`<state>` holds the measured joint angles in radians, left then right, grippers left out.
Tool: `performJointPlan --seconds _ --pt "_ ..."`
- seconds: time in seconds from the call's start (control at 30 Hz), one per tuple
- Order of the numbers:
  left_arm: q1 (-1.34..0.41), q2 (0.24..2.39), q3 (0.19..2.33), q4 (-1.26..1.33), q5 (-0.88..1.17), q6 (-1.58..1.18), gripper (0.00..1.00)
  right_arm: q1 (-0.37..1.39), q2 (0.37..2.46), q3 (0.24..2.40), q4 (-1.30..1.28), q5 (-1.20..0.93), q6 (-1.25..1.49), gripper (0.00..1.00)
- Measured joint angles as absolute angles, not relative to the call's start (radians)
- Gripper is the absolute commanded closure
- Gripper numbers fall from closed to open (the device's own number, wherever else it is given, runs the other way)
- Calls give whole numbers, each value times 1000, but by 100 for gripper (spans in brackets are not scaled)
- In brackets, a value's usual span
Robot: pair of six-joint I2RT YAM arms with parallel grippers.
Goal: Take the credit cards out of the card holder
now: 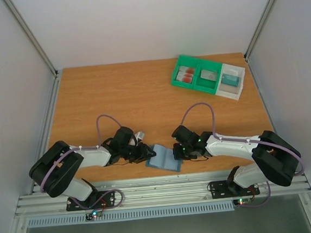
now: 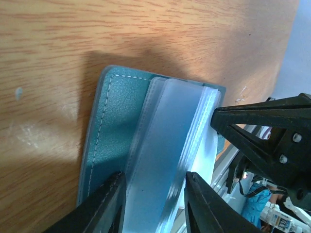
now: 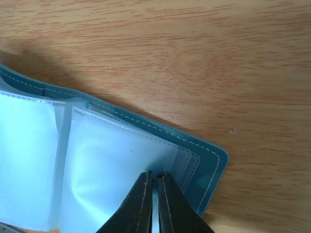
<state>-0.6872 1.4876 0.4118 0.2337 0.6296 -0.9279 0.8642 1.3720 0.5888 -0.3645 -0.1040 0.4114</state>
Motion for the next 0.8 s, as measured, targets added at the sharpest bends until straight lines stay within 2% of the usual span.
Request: performJointPlan --seconds 0.03,0.1,0.17,0.5,0.53,0.67,0.8 --pt "-688 1491 407 248 631 -939 71 864 1372 588 -362 -104 411 94" --pt "-693 1494 400 271 632 -959 87 864 1372 586 -357 -104 411 94" --pt "-704 1496 395 283 633 -979 98 864 1372 584 -352 -104 412 95" --pt "-735 1492 390 311 649 -1040 99 864 1373 542 -223 -113 409 97" --pt "-735 1490 390 308 647 -1043 96 864 1375 539 -212 -113 406 97" --pt "-737 1444 392 250 614 -1029 68 864 1394 549 -189 -99 381 98" --pt "-741 1362 414 121 545 -988 46 864 1400 570 -217 -70 354 87"
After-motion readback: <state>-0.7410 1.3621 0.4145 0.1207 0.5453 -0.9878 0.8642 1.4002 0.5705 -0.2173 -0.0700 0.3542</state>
